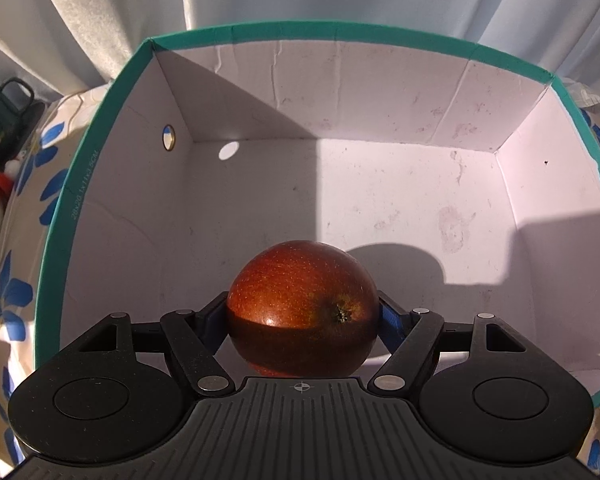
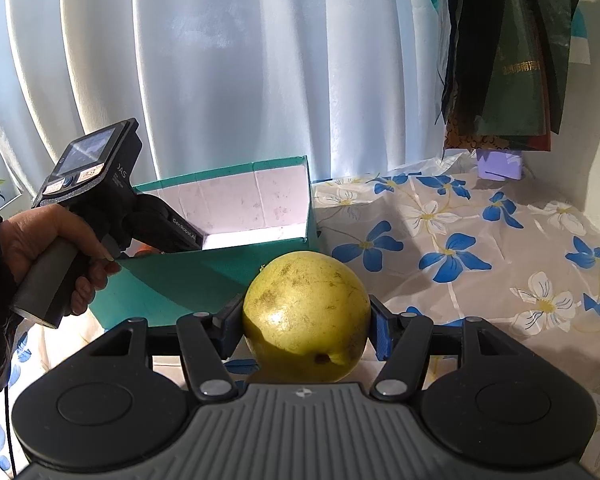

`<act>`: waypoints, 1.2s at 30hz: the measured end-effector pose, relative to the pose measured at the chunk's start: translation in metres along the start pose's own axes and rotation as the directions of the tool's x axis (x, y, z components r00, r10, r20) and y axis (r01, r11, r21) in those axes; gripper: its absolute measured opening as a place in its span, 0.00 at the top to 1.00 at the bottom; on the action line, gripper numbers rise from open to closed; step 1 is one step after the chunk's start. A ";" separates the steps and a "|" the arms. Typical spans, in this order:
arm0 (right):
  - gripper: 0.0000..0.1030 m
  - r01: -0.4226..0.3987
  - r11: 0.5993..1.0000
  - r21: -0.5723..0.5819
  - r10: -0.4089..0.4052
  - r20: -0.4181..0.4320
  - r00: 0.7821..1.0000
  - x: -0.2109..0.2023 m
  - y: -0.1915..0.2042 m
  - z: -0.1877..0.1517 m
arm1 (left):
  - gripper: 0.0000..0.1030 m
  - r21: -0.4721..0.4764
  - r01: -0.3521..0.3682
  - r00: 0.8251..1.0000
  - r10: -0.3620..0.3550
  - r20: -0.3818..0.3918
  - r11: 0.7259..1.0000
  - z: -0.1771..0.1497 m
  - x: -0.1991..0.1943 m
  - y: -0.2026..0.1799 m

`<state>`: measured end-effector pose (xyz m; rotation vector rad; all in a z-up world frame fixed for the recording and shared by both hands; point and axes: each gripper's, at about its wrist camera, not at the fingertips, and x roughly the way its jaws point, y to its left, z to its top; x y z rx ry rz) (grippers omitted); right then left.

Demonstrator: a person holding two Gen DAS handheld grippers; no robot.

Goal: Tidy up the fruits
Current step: 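Carry the red apple into the teal box and open the left tool while the right tool holds the pear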

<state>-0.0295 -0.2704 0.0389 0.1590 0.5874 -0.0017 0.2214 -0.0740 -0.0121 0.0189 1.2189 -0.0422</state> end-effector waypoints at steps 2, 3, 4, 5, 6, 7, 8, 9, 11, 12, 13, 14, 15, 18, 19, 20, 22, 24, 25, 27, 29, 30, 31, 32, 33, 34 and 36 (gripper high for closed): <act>0.40 0.001 1.000 0.001 -0.001 0.005 1.000 -0.001 -0.001 0.001 | 0.25 -0.009 0.014 0.999 -0.015 -0.050 1.000 0.003 0.006 0.002; 0.40 -0.001 1.000 0.002 0.001 0.007 1.000 -0.002 -0.002 0.001 | 0.25 -0.022 0.018 0.997 -0.019 -0.070 1.000 0.005 0.008 0.004; 0.40 -0.002 1.000 0.003 0.002 0.007 1.000 -0.003 -0.002 0.001 | 0.25 -0.036 0.018 0.996 -0.021 -0.084 0.999 0.006 0.010 0.006; 0.40 -0.003 1.000 0.004 0.003 0.007 1.000 -0.003 -0.003 0.001 | 0.25 -0.047 0.019 0.995 -0.023 -0.096 0.999 0.007 0.012 0.008; 0.40 -0.003 1.000 0.005 0.003 0.008 1.000 -0.004 -0.004 0.001 | 0.25 -0.055 0.018 0.994 -0.024 -0.104 0.998 0.008 0.013 0.008; 0.40 -0.002 1.000 0.005 0.002 0.007 1.000 -0.004 -0.004 0.000 | 0.25 -0.055 0.013 0.994 -0.019 -0.109 0.998 0.008 0.013 0.007; 0.40 -0.002 1.000 0.005 0.002 0.008 1.000 -0.006 -0.005 0.000 | 0.25 -0.046 0.006 0.993 -0.012 -0.115 0.999 0.007 0.014 0.006; 0.40 -0.001 1.000 0.005 0.001 0.009 1.000 -0.006 -0.005 0.000 | 0.25 -0.039 0.004 0.992 -0.009 -0.122 0.999 0.007 0.014 0.005; 0.40 0.003 1.000 0.005 -0.003 0.013 1.000 -0.007 -0.006 0.000 | 0.24 -0.038 0.003 0.991 -0.007 -0.131 0.999 0.007 0.016 0.005; 0.40 0.004 1.000 0.006 -0.004 0.016 1.000 -0.008 -0.006 0.000 | 0.24 -0.040 0.002 0.991 -0.007 -0.131 0.999 0.007 0.016 0.005; 0.40 0.004 1.000 0.007 -0.005 0.018 1.000 -0.008 -0.007 0.001 | 0.24 -0.042 -0.001 0.992 -0.005 -0.128 0.999 0.006 0.016 0.005; 0.40 0.005 1.000 0.008 -0.005 0.021 1.000 -0.009 -0.008 0.000 | 0.24 -0.043 -0.007 0.992 0.001 -0.126 0.999 0.006 0.016 0.005; 0.40 0.006 1.000 0.009 -0.006 0.022 1.000 -0.009 -0.008 0.000 | 0.24 -0.044 -0.012 0.992 0.007 -0.127 0.999 0.006 0.016 0.005; 0.40 0.004 1.000 0.014 -0.004 0.020 1.000 -0.011 -0.010 0.000 | 0.24 -0.046 -0.012 0.990 0.005 -0.138 0.999 0.006 0.017 0.005; 0.40 0.004 1.000 0.014 -0.005 0.019 1.000 -0.011 -0.010 -0.001 | 0.24 -0.050 -0.011 0.990 0.004 -0.144 0.999 0.006 0.018 0.005; 0.40 0.004 1.000 0.015 -0.004 0.019 1.000 -0.012 -0.010 -0.001 | 0.24 -0.054 -0.017 0.990 0.009 -0.143 0.998 0.006 0.017 0.005; 0.40 0.005 1.000 0.016 -0.005 0.018 1.000 -0.013 -0.011 -0.001 | 0.16 -0.056 -0.023 0.991 0.015 -0.134 0.998 0.007 0.016 0.006; 0.40 0.011 1.000 0.019 -0.012 0.019 1.000 -0.014 -0.011 -0.001 | 0.13 -0.050 -0.045 0.993 0.039 -0.112 0.998 0.007 0.014 0.005; 0.40 0.014 1.000 0.017 -0.014 0.020 1.000 -0.015 -0.011 -0.002 | 0.13 -0.030 -0.053 0.994 0.050 -0.097 0.998 0.005 0.013 0.003; 0.40 0.017 1.000 0.019 -0.018 0.018 1.000 -0.014 -0.012 -0.002 | 0.10 -0.019 -0.053 0.996 0.051 -0.070 0.998 0.002 0.009 0.003; 0.40 0.019 1.000 0.018 -0.019 0.014 1.000 -0.012 -0.013 -0.001 | 0.08 -0.007 -0.058 0.998 0.058 -0.036 0.998 -0.003 0.002 0.003; 0.40 0.019 1.000 0.017 -0.019 0.011 1.000 -0.011 -0.013 -0.001 | 0.08 -0.002 -0.052 0.999 0.052 -0.016 0.999 -0.006 -0.004 0.003; 0.40 0.018 1.000 0.016 -0.018 0.010 1.000 -0.010 -0.013 -0.001 | 0.07 0.001 -0.043 0.999 0.043 -0.003 0.999 -0.010 -0.008 0.003; 0.40 0.017 1.000 0.014 -0.017 0.009 1.000 -0.009 -0.012 0.000 | 0.07 -0.004 -0.036 0.999 0.036 0.006 0.999 -0.014 -0.012 0.004; 0.40 0.018 1.000 0.013 -0.018 0.006 1.000 -0.007 -0.012 0.000 | 0.07 -0.011 -0.020 0.999 0.020 0.026 1.000 -0.019 -0.016 0.006; 0.40 0.018 1.000 0.012 -0.018 0.004 1.000 -0.005 -0.012 0.001 | 0.07 -0.014 -0.004 0.999 0.004 0.041 1.000 -0.024 -0.021 0.007; 0.40 0.018 1.000 0.007 -0.018 0.003 1.000 -0.002 -0.010 0.003 | 0.07 -0.009 0.012 0.996 -0.011 0.086 1.000 -0.033 -0.035 0.008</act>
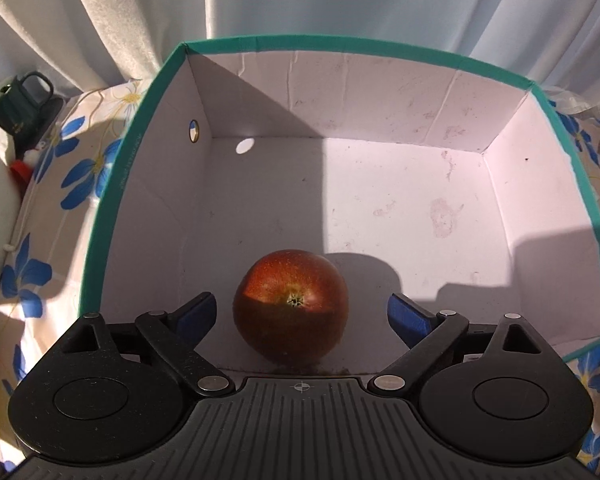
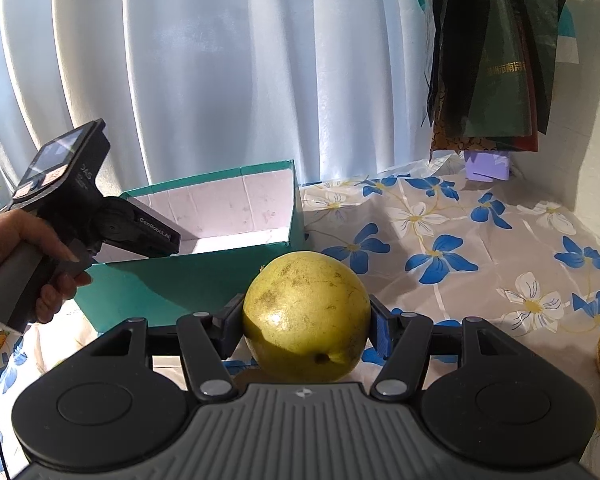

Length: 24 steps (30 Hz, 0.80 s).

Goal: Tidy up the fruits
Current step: 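Carry the red apple into the teal box and open the left tool while the right tool holds the pear, then lower the yellow pear into the teal box and open the right tool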

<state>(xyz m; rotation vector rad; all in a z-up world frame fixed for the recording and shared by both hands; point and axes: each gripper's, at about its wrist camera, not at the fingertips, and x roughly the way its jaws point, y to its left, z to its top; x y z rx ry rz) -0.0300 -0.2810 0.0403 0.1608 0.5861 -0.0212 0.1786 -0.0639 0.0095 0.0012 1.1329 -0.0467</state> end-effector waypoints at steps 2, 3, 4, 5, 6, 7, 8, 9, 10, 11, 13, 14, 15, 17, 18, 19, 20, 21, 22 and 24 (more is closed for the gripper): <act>0.40 0.000 1.000 -0.008 0.000 0.000 1.000 0.004 0.001 0.003 | 0.06 0.003 -0.017 0.998 0.017 0.059 1.000 -0.008 -0.017 0.000; 0.40 -0.001 1.000 -0.012 0.001 0.002 1.000 0.005 0.002 0.005 | 0.05 0.003 -0.020 0.996 0.020 0.091 1.000 -0.011 -0.025 0.001; 0.40 -0.001 1.000 -0.015 0.001 0.006 1.000 0.007 0.003 0.007 | 0.05 -0.001 -0.018 0.993 0.019 0.113 1.000 -0.015 -0.033 0.003; 0.40 0.000 1.000 -0.020 0.000 0.009 1.000 0.009 0.004 0.010 | 0.04 -0.006 -0.004 0.990 0.005 0.141 1.000 -0.020 -0.043 0.005; 0.40 -0.001 1.000 -0.027 0.001 0.014 1.000 0.012 0.006 0.013 | 0.04 -0.013 0.010 0.987 -0.007 0.161 1.000 -0.023 -0.050 0.007; 0.40 -0.003 0.999 -0.034 0.003 0.019 1.000 0.014 0.008 0.017 | 0.04 -0.024 0.017 0.983 -0.012 0.181 1.000 -0.027 -0.057 0.009; 0.40 -0.004 0.999 -0.041 0.005 0.023 1.000 0.018 0.010 0.021 | 0.03 -0.031 0.024 0.977 -0.017 0.212 0.999 -0.033 -0.065 0.011; 0.40 -0.007 0.999 -0.050 0.008 0.026 1.000 0.021 0.012 0.025 | 0.03 -0.032 0.023 0.973 -0.015 0.230 0.999 -0.038 -0.072 0.013; 0.40 -0.011 0.998 -0.054 0.012 0.028 1.000 0.025 0.015 0.029 | 0.03 -0.038 0.014 0.971 -0.005 0.240 0.999 -0.042 -0.077 0.014; 0.40 -0.014 0.998 -0.057 0.016 0.028 0.999 0.029 0.017 0.033 | 0.03 -0.043 0.009 0.965 0.002 0.261 0.999 -0.047 -0.082 0.015; 0.40 -0.027 0.997 -0.068 0.030 0.032 0.999 0.037 0.024 0.041 | 0.02 -0.046 0.000 0.960 0.013 0.281 0.999 -0.057 -0.089 0.018; 0.40 -0.030 0.997 -0.072 0.032 0.032 0.999 0.042 0.027 0.045 | 0.02 -0.056 -0.006 0.956 0.022 0.293 0.998 -0.064 -0.093 0.021; 0.40 -0.030 0.996 -0.079 0.033 0.035 0.999 0.047 0.029 0.048 | 0.02 -0.065 -0.006 0.954 0.025 0.298 0.998 -0.068 -0.095 0.023; 0.40 -0.022 0.996 -0.092 0.025 0.033 0.999 0.059 0.036 0.054 | 0.02 -0.086 -0.003 0.951 0.029 0.309 0.996 -0.080 -0.101 0.032; 0.40 -0.024 0.995 -0.100 0.027 0.031 0.999 0.065 0.039 0.057 | 0.02 -0.095 -0.005 0.950 0.034 0.312 0.995 -0.086 -0.103 0.037; 0.40 -0.024 0.994 -0.109 0.027 0.025 0.999 0.071 0.041 0.059 | 0.02 -0.108 -0.010 0.948 0.044 0.314 0.994 -0.090 -0.104 0.041; 0.40 -0.021 0.993 -0.114 0.023 0.016 1.000 0.077 0.043 0.060 | 0.02 -0.124 -0.013 0.946 0.053 0.320 0.992 -0.095 -0.107 0.046; 0.40 -0.019 0.992 -0.121 0.020 0.004 1.000 0.084 0.046 0.061 | 0.02 -0.138 -0.010 0.945 0.054 0.324 0.990 -0.099 -0.109 0.050; 0.40 -0.019 0.992 -0.127 0.018 -0.011 1.000 0.091 0.048 0.062 | 0.02 -0.151 -0.008 0.944 0.057 0.325 0.989 -0.102 -0.111 0.054; 0.40 -0.006 0.989 -0.145 0.003 -0.019 1.000 0.101 0.053 0.064 | 0.02 -0.171 -0.011 0.943 0.067 0.325 0.985 -0.106 -0.114 0.062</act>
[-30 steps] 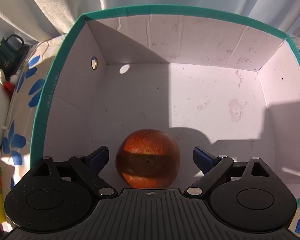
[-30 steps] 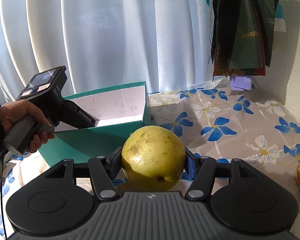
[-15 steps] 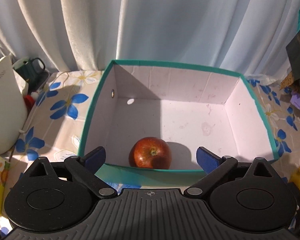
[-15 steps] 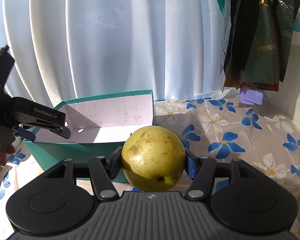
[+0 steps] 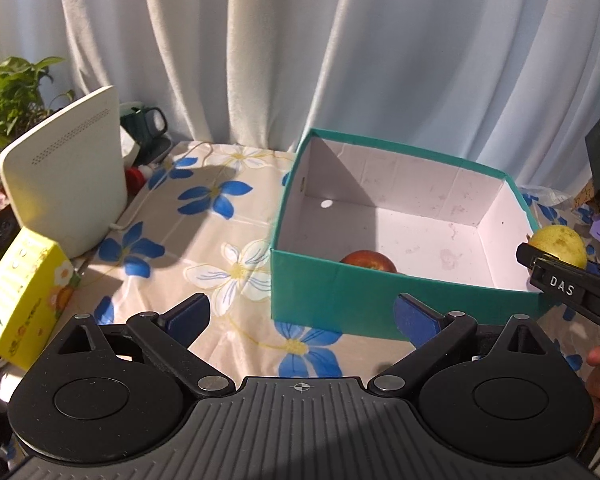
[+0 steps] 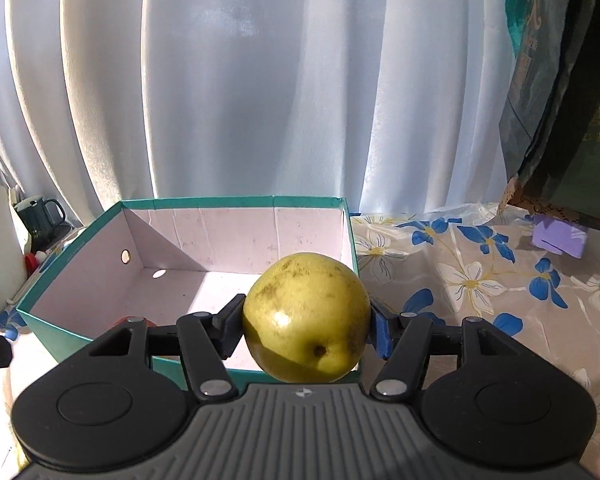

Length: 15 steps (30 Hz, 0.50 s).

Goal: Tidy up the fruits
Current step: 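Lower the yellow pear into the teal box and open the right tool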

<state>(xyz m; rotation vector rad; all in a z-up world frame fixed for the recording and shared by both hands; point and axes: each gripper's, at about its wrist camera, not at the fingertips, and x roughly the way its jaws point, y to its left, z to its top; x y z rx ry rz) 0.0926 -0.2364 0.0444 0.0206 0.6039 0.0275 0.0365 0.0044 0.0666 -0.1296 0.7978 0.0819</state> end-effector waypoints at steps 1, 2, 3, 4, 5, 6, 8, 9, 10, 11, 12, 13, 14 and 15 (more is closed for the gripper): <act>0.40 0.005 1.000 -0.002 -0.005 -0.013 1.000 0.005 0.002 0.001 | 0.02 -0.008 -0.005 1.000 0.005 0.000 1.000 -0.001 -0.002 0.004; 0.40 0.012 1.000 -0.008 -0.013 -0.020 1.000 0.010 0.004 0.003 | 0.02 -0.016 -0.009 1.000 0.008 -0.003 1.000 -0.002 -0.002 0.007; 0.40 0.029 0.999 -0.037 -0.029 -0.017 0.999 0.015 0.009 0.004 | 0.02 -0.022 -0.011 1.000 0.011 -0.005 1.000 -0.003 -0.003 0.010; 0.40 0.044 0.997 -0.064 -0.045 -0.018 0.999 0.020 0.014 0.005 | 0.02 -0.026 -0.013 1.000 0.013 -0.007 1.000 -0.003 -0.003 0.012; 0.40 0.053 0.995 -0.082 -0.055 -0.019 0.998 0.025 0.017 0.007 | 0.02 -0.028 -0.016 1.000 0.015 -0.009 0.999 -0.004 -0.004 0.013; 0.41 0.050 0.995 -0.086 -0.053 -0.039 0.998 0.032 0.018 0.009 | 0.02 -0.029 -0.015 1.000 0.015 -0.011 0.999 -0.006 -0.005 0.015; 0.41 0.023 0.998 -0.066 -0.029 -0.098 0.995 0.046 0.019 0.011 | 0.02 -0.031 -0.014 1.000 0.013 -0.012 0.999 -0.007 -0.006 0.018; 0.41 0.013 0.998 -0.061 -0.021 -0.127 0.992 0.053 0.020 0.011 | 0.02 -0.032 -0.013 1.000 0.013 -0.010 0.999 -0.008 -0.007 0.018; 0.41 0.010 0.998 -0.064 -0.020 -0.147 0.989 0.058 0.022 0.010 | 0.02 -0.031 -0.010 1.000 0.010 -0.008 0.999 -0.009 -0.008 0.019; 0.41 0.012 0.997 -0.081 -0.024 -0.156 0.987 0.061 0.026 0.009 | 0.02 -0.027 -0.009 1.000 0.008 -0.008 1.000 -0.010 -0.008 0.019; 0.41 0.020 0.996 -0.091 -0.035 -0.169 0.985 0.063 0.030 0.009 | 0.02 -0.024 -0.011 1.000 0.011 -0.011 1.000 -0.010 -0.008 0.019; 0.41 0.028 0.994 -0.104 -0.046 -0.182 0.982 0.066 0.033 0.009 | 0.02 -0.023 -0.013 1.000 0.013 -0.011 1.000 -0.010 -0.008 0.020; 0.41 0.034 0.991 -0.126 -0.058 -0.191 0.980 0.069 0.036 0.010 | 0.02 -0.022 -0.013 1.000 0.012 -0.013 1.000 -0.011 -0.009 0.020; 0.41 0.041 0.989 -0.144 -0.069 -0.199 0.978 0.071 0.039 0.010 | 0.02 -0.024 -0.013 1.000 0.012 -0.016 1.000 -0.011 -0.009 0.021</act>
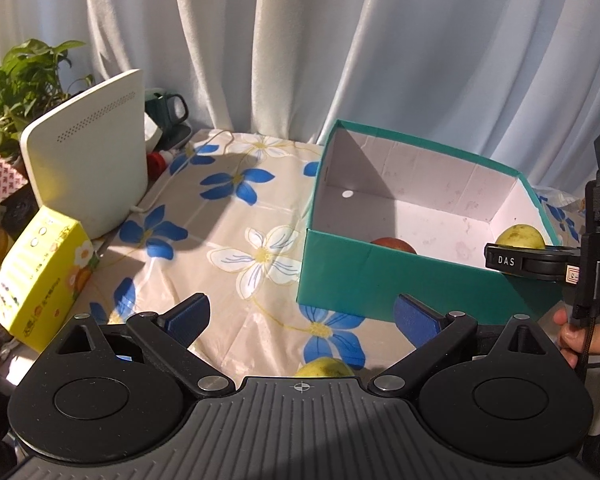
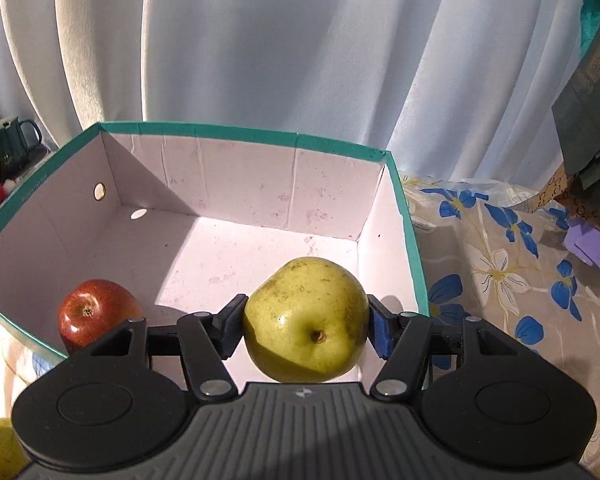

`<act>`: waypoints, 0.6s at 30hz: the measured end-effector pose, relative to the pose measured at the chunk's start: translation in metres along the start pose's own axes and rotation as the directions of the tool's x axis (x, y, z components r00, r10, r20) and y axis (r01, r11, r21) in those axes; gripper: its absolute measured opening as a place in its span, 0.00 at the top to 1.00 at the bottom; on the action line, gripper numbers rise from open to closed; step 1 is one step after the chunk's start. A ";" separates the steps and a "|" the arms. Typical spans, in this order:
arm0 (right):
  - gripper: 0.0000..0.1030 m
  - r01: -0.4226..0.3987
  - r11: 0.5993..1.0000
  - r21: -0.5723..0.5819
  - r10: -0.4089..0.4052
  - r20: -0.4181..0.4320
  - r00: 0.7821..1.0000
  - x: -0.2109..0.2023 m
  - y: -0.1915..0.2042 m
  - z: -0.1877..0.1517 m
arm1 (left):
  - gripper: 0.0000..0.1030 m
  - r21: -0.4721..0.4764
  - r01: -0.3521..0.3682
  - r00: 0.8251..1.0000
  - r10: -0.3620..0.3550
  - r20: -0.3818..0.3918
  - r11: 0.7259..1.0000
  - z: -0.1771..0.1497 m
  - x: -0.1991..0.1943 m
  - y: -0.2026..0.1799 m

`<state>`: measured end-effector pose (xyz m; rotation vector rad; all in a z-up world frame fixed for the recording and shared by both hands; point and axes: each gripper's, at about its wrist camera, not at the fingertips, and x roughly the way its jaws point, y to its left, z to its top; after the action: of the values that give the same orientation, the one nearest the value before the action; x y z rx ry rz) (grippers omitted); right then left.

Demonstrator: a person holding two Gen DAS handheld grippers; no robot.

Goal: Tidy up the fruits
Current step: 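Lower the yellow pear into the teal box and open the right tool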

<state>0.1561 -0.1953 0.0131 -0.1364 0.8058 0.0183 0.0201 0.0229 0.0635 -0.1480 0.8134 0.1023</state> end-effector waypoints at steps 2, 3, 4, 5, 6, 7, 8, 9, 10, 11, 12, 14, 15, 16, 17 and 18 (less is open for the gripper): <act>0.41 0.011 1.000 -0.022 -0.011 -0.012 1.000 0.002 0.003 0.001 | 0.02 -0.005 -0.002 1.000 0.002 -0.004 1.000 0.000 0.000 0.002; 0.41 0.013 1.000 -0.025 -0.014 -0.017 1.000 0.003 0.004 0.002 | 0.02 -0.007 -0.004 1.000 0.004 -0.005 1.000 0.000 0.000 0.003; 0.41 0.016 0.999 -0.032 -0.017 -0.022 1.000 0.004 0.005 0.003 | 0.02 -0.010 -0.006 1.000 0.006 -0.005 1.000 0.000 0.000 0.004; 0.41 0.018 0.999 -0.039 -0.019 -0.027 0.999 0.005 0.005 0.004 | 0.02 -0.012 -0.006 1.000 0.006 -0.006 1.000 0.000 0.000 0.004; 0.41 0.018 0.999 -0.047 -0.020 -0.032 0.999 0.006 0.005 0.005 | 0.02 -0.014 -0.006 1.000 0.006 -0.007 1.000 0.000 0.000 0.005; 0.41 0.018 0.999 -0.052 -0.020 -0.037 0.999 0.007 0.006 0.006 | 0.02 -0.015 -0.005 1.000 0.004 -0.009 1.000 0.000 0.001 0.006; 0.41 0.021 0.998 -0.052 -0.023 -0.040 0.999 0.007 0.006 0.006 | 0.02 -0.016 -0.002 1.000 0.002 -0.011 1.000 0.000 0.001 0.006; 0.41 0.027 0.998 -0.058 -0.029 -0.041 0.999 0.007 0.006 0.007 | 0.02 -0.017 -0.001 1.000 0.000 -0.014 1.000 0.000 0.001 0.006; 0.40 0.030 0.998 -0.061 -0.033 -0.043 0.999 0.008 0.006 0.007 | 0.02 -0.017 -0.001 1.000 0.001 -0.017 1.000 0.000 0.002 0.006; 0.40 0.032 0.997 -0.064 -0.035 -0.041 0.999 0.009 0.008 0.008 | 0.02 -0.016 -0.001 1.000 0.001 -0.019 1.000 0.000 0.002 0.005; 0.40 0.035 0.997 -0.065 -0.037 -0.042 0.998 0.010 0.009 0.008 | 0.02 -0.015 -0.002 1.000 0.001 -0.019 1.000 0.000 0.002 0.005; 0.40 0.036 0.997 -0.067 -0.039 -0.044 0.998 0.010 0.008 0.008 | 0.02 -0.012 -0.005 1.000 0.005 -0.021 1.000 0.000 0.002 0.004; 0.40 0.036 0.997 -0.067 -0.039 -0.044 0.998 0.010 0.008 0.008 | 0.02 -0.012 -0.005 1.000 0.005 -0.022 1.000 0.000 0.002 0.004; 0.40 0.034 0.997 -0.063 -0.037 -0.045 0.998 0.010 0.007 0.008 | 0.02 -0.012 -0.005 1.000 0.005 -0.022 1.000 0.000 0.003 0.004; 0.40 0.030 0.998 -0.062 -0.032 -0.042 0.999 0.009 0.006 0.008 | 0.02 -0.010 -0.005 1.000 0.004 -0.024 1.000 0.000 0.003 0.004; 0.40 0.022 0.998 -0.057 -0.024 -0.038 0.999 0.008 0.005 0.008 | 0.02 -0.009 -0.005 1.000 0.005 -0.026 1.000 -0.001 0.004 0.004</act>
<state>0.1670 -0.1893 0.0123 -0.1998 0.8430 0.0168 0.0215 0.0266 0.0596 -0.1559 0.8396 0.1087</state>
